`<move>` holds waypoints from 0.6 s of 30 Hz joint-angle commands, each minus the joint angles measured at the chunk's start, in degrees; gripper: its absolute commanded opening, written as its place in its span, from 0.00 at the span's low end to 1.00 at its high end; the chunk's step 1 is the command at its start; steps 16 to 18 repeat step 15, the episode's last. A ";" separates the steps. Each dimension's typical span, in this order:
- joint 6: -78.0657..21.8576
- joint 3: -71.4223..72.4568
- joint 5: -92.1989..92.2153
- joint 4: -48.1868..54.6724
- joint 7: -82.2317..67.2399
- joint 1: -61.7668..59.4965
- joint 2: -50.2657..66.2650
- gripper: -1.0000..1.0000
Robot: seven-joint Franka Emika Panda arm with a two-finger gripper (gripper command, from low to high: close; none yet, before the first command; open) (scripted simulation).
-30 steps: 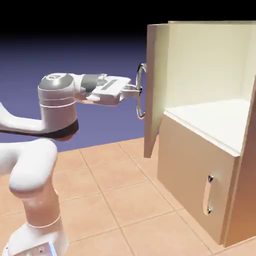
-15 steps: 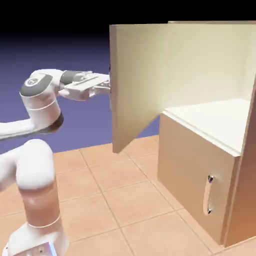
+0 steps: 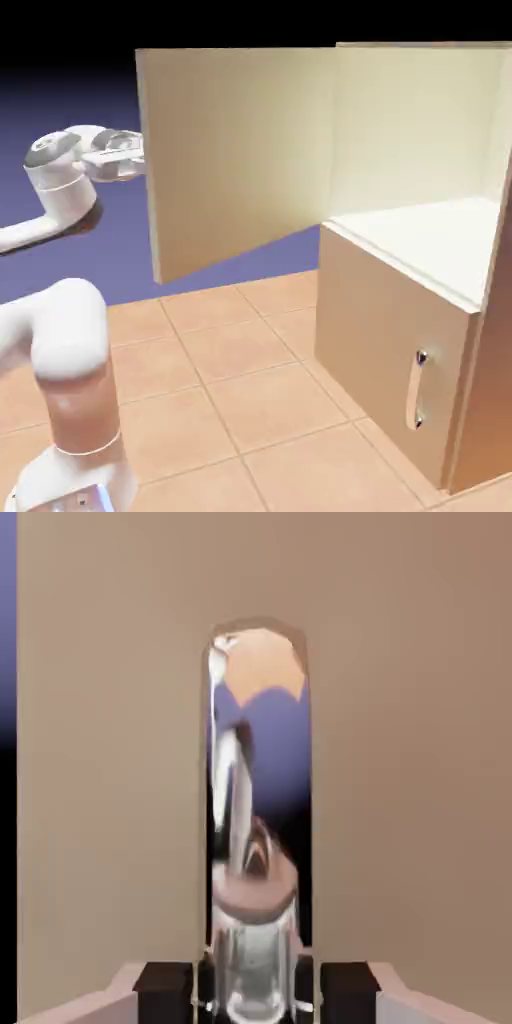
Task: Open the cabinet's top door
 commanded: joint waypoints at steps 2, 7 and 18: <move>-3.86 2.42 1.75 4.15 -0.17 -3.05 0.86 0.00; -12.90 7.08 4.85 14.53 -0.96 -11.07 2.39 0.00; -25.20 11.69 7.31 30.11 -2.97 -23.44 3.63 0.00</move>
